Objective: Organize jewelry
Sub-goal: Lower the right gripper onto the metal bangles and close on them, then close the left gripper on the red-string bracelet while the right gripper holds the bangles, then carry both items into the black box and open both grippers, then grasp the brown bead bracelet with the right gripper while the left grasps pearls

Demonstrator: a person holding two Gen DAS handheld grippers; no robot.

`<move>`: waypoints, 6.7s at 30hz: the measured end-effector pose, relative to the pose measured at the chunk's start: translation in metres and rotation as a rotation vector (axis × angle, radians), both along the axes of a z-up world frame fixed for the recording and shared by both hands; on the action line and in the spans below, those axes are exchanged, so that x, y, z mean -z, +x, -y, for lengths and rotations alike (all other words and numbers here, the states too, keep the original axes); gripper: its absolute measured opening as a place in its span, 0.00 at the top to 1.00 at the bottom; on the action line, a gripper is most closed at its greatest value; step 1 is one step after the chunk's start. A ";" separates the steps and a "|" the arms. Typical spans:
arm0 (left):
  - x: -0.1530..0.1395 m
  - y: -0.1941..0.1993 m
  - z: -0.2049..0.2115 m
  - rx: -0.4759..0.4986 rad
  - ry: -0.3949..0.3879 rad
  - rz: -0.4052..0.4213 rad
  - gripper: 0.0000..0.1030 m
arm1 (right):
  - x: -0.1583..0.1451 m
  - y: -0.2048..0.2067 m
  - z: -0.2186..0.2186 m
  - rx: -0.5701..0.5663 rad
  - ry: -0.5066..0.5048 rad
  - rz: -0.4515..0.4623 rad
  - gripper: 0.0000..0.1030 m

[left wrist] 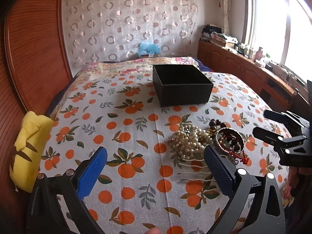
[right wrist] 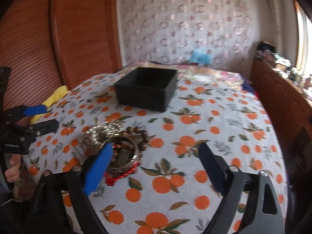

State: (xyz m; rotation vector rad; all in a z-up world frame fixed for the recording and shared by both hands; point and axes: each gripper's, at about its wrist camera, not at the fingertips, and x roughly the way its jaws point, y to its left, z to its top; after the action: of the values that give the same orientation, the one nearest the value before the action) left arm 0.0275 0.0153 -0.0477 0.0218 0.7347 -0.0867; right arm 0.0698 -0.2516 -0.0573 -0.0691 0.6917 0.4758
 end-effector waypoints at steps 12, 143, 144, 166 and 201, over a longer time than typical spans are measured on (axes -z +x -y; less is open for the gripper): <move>0.014 0.008 0.003 0.059 -0.001 -0.052 0.07 | 0.025 0.037 -0.021 -0.155 0.009 -0.171 0.69; -0.041 0.186 0.041 0.151 0.027 0.046 0.93 | -0.007 0.162 -0.020 -0.062 -0.017 -0.068 0.86; -0.039 0.191 0.041 0.149 0.030 0.042 0.93 | -0.006 0.159 -0.017 -0.059 -0.018 -0.067 0.86; -0.037 0.132 0.014 0.110 0.008 0.056 0.23 | -0.001 0.067 0.000 -0.072 0.016 -0.024 0.76; 0.015 0.036 0.005 0.168 0.004 -0.062 0.12 | 0.043 0.043 -0.034 -0.196 -0.097 -0.187 0.84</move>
State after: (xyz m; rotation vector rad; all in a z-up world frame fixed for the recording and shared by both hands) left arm 0.0632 0.0100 -0.0623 0.0851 0.7940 -0.2468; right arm 0.1129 -0.2171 -0.1005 -0.1868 0.8966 0.6422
